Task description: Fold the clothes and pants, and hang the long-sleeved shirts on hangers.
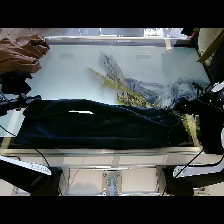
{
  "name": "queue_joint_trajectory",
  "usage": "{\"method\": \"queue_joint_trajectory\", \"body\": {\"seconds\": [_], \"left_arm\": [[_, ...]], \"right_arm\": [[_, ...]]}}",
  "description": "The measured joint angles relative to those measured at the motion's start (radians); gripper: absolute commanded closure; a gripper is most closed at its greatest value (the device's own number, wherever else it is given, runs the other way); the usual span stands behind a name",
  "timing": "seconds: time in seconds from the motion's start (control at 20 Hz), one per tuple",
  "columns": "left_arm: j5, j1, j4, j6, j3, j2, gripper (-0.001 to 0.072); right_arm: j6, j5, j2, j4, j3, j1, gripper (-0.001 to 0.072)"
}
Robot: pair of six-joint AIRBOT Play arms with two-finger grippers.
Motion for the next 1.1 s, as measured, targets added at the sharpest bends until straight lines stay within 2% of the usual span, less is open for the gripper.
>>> {"method": "queue_joint_trajectory", "body": {"seconds": [0.15,0.6,0.9,1.1], "left_arm": [[0.000,-0.006,0.000,-0.013,0.000,0.000,0.0687],[0.000,-0.010,0.000,-0.022,0.000,0.000,0.0687],[-0.003,-0.013,0.001,-0.024,0.000,0.000,0.0687],[-0.008,-0.013,0.001,-0.030,0.000,0.000,0.0686]], "right_arm": [[-0.045,-0.022,-0.021,0.048,0.000,-0.002,0.0358],[-0.163,0.045,-0.078,0.238,-0.002,-0.007,0.0358],[-0.181,-0.011,-0.083,0.294,-0.002,-0.012,0.0359],[-0.146,-0.036,-0.083,0.257,-0.001,-0.023,0.0359]]}}
